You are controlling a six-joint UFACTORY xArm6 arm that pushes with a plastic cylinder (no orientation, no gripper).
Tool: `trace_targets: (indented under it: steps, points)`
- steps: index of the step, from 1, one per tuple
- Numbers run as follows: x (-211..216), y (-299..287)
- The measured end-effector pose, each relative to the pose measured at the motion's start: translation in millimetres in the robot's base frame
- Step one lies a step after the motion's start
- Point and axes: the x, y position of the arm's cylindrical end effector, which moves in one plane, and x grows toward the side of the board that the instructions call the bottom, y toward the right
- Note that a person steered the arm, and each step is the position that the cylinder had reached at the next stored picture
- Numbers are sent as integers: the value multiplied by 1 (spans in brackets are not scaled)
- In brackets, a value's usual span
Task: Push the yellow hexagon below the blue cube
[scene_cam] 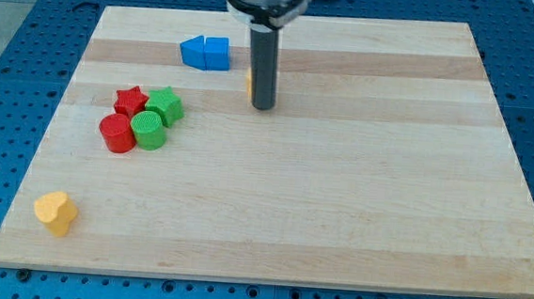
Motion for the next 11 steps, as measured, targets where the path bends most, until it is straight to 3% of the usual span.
trace_targets:
  steps: [2,3,5,6,9,10,11]
  points:
    - [-17,-68]
    - [-6,-51]
    - [5,42]
    - [-19,39]
    - [-29,-34]
    - [-28,-28]
    - [-3,38]
